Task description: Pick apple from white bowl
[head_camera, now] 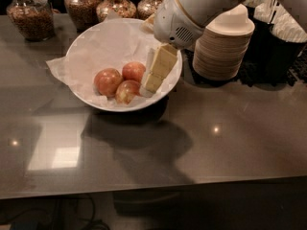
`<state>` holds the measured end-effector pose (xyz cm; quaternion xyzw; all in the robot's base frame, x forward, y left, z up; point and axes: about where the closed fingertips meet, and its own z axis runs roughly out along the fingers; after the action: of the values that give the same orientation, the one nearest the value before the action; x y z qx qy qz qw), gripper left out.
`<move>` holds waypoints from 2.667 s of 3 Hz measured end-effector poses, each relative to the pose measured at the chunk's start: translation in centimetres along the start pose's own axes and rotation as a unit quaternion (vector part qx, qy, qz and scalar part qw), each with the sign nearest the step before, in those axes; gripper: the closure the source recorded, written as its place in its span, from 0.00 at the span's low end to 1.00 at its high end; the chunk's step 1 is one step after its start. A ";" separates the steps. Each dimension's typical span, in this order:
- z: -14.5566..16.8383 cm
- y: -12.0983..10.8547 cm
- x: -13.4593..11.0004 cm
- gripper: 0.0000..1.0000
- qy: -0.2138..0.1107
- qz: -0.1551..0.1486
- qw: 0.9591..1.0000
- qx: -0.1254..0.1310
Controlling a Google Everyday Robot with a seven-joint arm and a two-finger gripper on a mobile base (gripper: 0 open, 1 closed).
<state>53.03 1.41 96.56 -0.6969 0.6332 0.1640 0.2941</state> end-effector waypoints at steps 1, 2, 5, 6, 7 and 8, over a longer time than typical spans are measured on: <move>4.3 -2.3 -2.5 0.00 -0.058 -0.014 0.998 -0.016; 7.3 -4.3 -3.6 0.00 -0.104 -0.012 0.994 -0.029; 12.1 -6.0 -1.9 0.19 -0.073 0.018 0.996 -0.043; 12.6 -6.3 -1.9 0.32 -0.065 0.016 0.997 -0.046; 12.7 -6.2 -1.8 0.30 -0.066 0.017 0.997 -0.049; 13.2 -5.8 -1.6 0.31 -0.066 0.018 0.996 -0.057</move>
Offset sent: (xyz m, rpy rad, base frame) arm 0.0770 0.1027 -0.0388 0.3025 0.0653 0.1239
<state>60.37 11.00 88.52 -0.6886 0.6146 0.2508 0.2917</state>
